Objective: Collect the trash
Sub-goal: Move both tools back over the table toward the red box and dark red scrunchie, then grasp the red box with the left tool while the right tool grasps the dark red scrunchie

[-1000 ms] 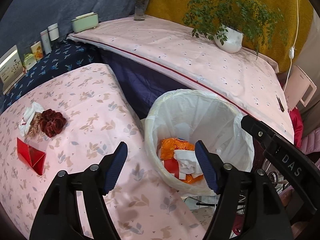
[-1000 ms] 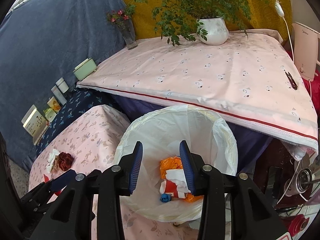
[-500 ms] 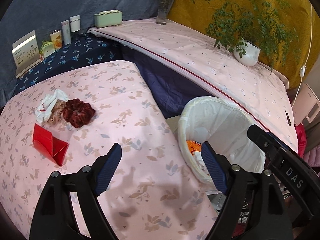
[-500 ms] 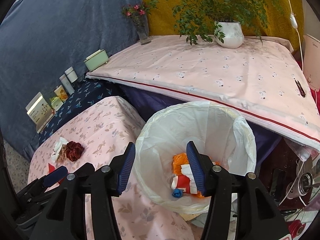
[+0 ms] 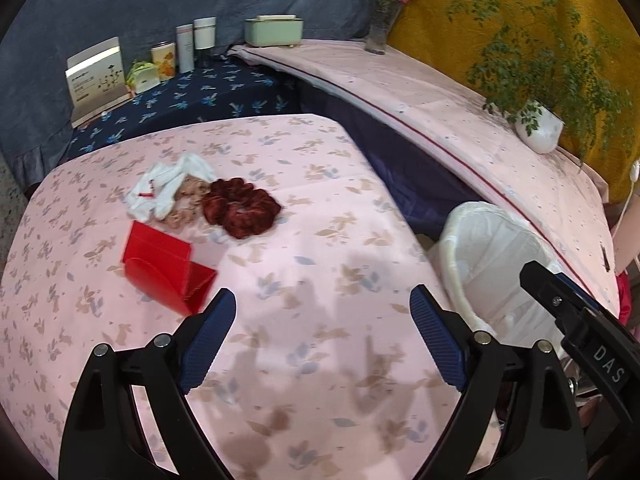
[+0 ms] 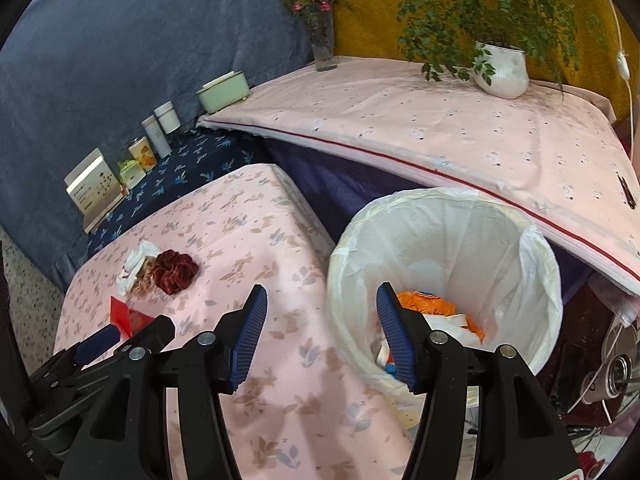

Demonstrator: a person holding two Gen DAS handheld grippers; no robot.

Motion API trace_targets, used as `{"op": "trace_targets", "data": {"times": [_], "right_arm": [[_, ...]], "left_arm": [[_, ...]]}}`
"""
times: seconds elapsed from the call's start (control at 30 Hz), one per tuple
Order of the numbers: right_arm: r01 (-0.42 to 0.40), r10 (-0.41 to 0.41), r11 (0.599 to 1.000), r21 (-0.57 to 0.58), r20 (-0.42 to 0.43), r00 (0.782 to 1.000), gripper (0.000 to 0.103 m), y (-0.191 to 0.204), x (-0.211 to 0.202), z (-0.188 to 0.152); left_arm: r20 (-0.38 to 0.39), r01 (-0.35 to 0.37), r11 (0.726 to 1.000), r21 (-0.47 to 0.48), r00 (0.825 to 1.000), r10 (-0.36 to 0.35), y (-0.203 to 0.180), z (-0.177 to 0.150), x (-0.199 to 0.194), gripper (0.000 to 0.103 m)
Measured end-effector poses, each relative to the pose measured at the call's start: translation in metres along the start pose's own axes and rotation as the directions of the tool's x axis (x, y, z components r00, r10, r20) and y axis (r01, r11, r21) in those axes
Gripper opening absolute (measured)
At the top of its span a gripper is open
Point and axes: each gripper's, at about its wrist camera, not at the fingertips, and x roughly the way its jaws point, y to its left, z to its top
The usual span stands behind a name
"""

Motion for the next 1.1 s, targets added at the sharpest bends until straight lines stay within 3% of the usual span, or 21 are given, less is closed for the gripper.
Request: {"op": "trace_targets", "data": {"times": [0.5, 0.8, 1.1], "right_arm": [[-0.048, 0.042, 0.994, -0.102, -0.063, 0.997, 0.056, 0.069, 0.03, -0.013], [-0.083, 0.066, 0.985, -0.151, -0.109, 0.992, 0.056, 0.111, 0.061, -0.016], [-0.122, 0.098, 0.981, -0.152, -0.156, 0.983, 0.056, 0.142, 0.097, -0.009]], "left_arm": [[0.007, -0.148, 0.989, 0.017, 0.989, 0.148, 0.083, -0.006, 0.018, 0.093], [-0.009, -0.135, 0.99, 0.04, 0.991, 0.135, 0.117, 0.001, 0.038, 0.094], [-0.05, -0.071, 0.996, 0.047, 0.996, 0.073, 0.133, 0.01, 0.066, 0.096]]}}
